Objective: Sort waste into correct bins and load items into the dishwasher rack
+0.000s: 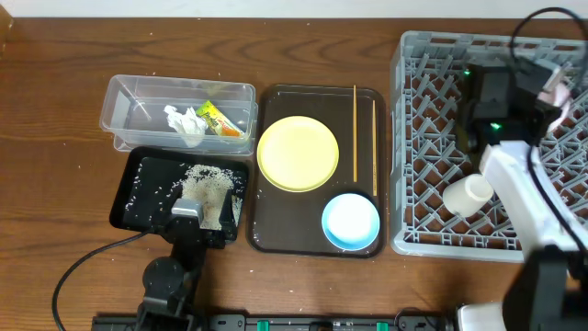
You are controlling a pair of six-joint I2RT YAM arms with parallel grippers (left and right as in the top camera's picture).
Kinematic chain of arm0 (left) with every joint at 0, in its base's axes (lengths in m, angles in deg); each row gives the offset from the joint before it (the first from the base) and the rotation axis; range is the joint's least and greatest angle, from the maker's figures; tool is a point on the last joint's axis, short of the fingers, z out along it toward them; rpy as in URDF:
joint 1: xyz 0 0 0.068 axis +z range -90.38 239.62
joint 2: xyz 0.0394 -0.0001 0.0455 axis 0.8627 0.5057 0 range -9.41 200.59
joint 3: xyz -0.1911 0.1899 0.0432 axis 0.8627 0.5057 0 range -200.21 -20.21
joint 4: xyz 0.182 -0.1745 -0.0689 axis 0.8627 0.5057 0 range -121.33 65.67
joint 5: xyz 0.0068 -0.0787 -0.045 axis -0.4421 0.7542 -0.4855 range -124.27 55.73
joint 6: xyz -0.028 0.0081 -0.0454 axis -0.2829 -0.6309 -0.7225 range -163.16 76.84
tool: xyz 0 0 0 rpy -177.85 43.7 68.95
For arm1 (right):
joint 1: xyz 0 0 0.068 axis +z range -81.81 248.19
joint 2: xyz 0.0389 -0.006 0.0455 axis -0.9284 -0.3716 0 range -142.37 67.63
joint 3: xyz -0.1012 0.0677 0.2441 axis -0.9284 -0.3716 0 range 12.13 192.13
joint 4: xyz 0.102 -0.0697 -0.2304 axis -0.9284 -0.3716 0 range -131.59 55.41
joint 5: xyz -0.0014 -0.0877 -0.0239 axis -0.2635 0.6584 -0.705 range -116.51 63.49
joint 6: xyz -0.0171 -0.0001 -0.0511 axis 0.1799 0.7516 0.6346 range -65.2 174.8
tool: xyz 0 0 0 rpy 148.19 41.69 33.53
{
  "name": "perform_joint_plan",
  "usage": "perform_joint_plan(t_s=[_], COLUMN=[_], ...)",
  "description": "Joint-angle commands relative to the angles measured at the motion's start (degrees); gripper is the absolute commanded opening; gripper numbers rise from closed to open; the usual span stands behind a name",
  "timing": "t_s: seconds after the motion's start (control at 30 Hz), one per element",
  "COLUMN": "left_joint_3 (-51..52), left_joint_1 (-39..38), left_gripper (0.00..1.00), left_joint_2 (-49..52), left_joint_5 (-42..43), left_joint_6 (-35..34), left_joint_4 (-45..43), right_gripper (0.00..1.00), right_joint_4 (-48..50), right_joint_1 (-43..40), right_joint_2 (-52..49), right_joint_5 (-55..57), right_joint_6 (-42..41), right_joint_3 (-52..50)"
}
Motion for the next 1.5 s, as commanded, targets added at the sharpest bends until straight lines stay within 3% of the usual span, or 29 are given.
perform_joint_plan(t_s=[0.0,0.27,0.43,0.47,0.57,0.6,0.7,0.9,1.07,1.2,1.33,1.47], left_joint_3=[1.5,1.5,1.5,1.5,1.5,1.5,1.5,1.5,1.5,1.5,1.5,1.5], left_joint_1=[0.3,0.3,0.3,0.3,0.3,0.3,0.3,0.3,0.3,0.3,0.3,0.3], left_gripper=[0.95,0.95,0.95,0.95,0.95,0.96,0.95,0.95,0.95,0.95,0.95,0.95], left_joint_2=[-0.4,-0.4,-0.4,-0.4,-0.4,-0.4,-0.4,-0.4,-0.4,-0.4,-0.4,-0.4], left_joint_5=[-0.1,-0.1,-0.1,-0.1,-0.1,-0.1,-0.1,-0.1,-0.1,-0.1,-0.1,-0.1], left_joint_6=[0.3,0.3,0.3,0.3,0.3,0.3,0.3,0.3,0.3,0.3,0.3,0.3], left_joint_4=[1.5,1.5,1.5,1.5,1.5,1.5,1.5,1.5,1.5,1.5,1.5,1.5], right_gripper=[0.01,0.02,0.17,0.22,0.68,0.78,0.98,0.96,0.86,0.82,0.83,0.84], right_joint_4=[0.4,0.2,0.2,0.1,0.1,0.1,0.1,-4.9,-16.2,-26.6,-34.4,-34.0], right_joint_1=[-0.2,5.4,9.5,10.0,11.5,12.1,13.7,16.7,20.7,25.1,30.6,34.4], right_joint_2=[-4.5,-9.7,-9.7,-9.7,-9.5,-9.2,-6.8,4.5,14.0,15.9,13.9,10.3], right_joint_5=[1.2,1.2,1.3,1.5,2.8,2.8,1.3,-24.5,-53.8,-76.3,-79.8,-69.9], right_joint_6=[5.4,7.9,9.2,9.2,9.9,10.1,10.3,13.1,3.9,-2.4,-4.6,-5.4], right_joint_3=[0.4,0.4,0.4,0.4,0.4,0.4,0.4,0.7,1.1,1.0,-0.8,-3.7])
